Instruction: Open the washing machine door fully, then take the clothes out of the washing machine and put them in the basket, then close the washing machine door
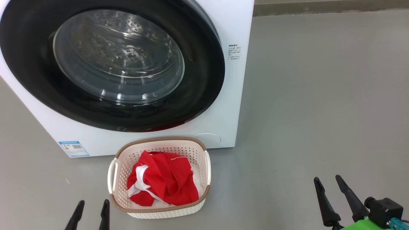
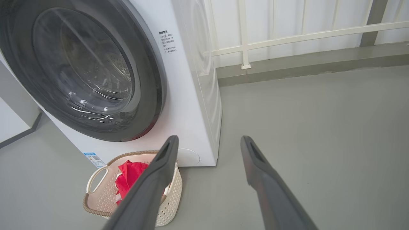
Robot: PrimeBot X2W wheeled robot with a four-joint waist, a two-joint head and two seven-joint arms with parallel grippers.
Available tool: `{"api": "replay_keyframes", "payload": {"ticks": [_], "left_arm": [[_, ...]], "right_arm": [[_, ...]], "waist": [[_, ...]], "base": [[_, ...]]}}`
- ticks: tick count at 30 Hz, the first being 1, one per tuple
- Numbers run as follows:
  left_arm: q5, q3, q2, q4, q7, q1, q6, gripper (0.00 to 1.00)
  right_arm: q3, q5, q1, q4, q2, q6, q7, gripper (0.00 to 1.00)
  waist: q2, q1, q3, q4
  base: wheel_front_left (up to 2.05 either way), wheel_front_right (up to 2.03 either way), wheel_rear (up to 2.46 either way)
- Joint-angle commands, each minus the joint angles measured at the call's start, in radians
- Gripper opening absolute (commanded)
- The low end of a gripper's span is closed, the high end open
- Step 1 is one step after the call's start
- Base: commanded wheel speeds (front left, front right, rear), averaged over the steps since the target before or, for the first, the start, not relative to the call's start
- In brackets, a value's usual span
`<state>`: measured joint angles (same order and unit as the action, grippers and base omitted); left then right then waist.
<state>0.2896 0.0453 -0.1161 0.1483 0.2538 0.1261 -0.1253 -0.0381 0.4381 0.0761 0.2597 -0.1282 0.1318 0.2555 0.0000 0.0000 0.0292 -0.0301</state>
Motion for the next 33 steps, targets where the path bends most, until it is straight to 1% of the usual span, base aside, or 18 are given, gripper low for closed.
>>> {"api": "replay_keyframes", "payload": {"ticks": [1, 22, 23, 27, 31, 33], "left_arm": [[-0.01, 0.039, -0.009, -0.029, 0.008, -0.015, -0.005, 1.0], [0.001, 0.043, 0.002, -0.045, 0.008, -0.014, -0.005, 1.0], [0.001, 0.007, 0.008, -0.013, 0.0, 0.0, 0.001, 0.0], [0.006, -0.006, 0.033, 0.045, -0.009, -0.001, 0.001, 0.0], [0.037, -0.004, 0.034, 0.046, -0.017, -0.006, 0.001, 0.0], [0.059, -0.003, 0.034, 0.046, -0.023, -0.009, 0.0, 0.0]], "right_arm": [[-0.014, -0.007, -0.005, -0.025, -0.015, -0.001, 0.006, 1.0], [-0.007, -0.004, -0.001, -0.028, -0.017, -0.001, 0.006, 1.0], [0.009, 0.0, 0.007, 0.002, 0.003, 0.0, 0.0, 0.0], [-0.004, 0.005, 0.018, 0.057, 0.026, 0.0, -0.002, 0.0], [-0.002, 0.034, 0.013, 0.054, 0.027, 0.0, -0.01, 0.0], [0.0, 0.053, 0.011, 0.053, 0.027, 0.0, -0.015, 0.0]], "waist": [[0.0, 0.0, -0.002, -0.001], [0.0, 0.0, 0.004, -0.001], [0.0, 0.0, 0.003, -0.001], [0.0, 0.0, 0.003, -0.001], [0.0, 0.0004, 0.002, -0.001], [0.0, 0.0018, 0.001, 0.0]], "base": [[0.0, 0.0, 0.0], [0.0, 0.0, 0.0], [0.0, 0.0, 0.0], [0.0, 0.0, 0.0], [0.0, 0.0, 0.0], [0.0, 0.0, 0.0]]}}
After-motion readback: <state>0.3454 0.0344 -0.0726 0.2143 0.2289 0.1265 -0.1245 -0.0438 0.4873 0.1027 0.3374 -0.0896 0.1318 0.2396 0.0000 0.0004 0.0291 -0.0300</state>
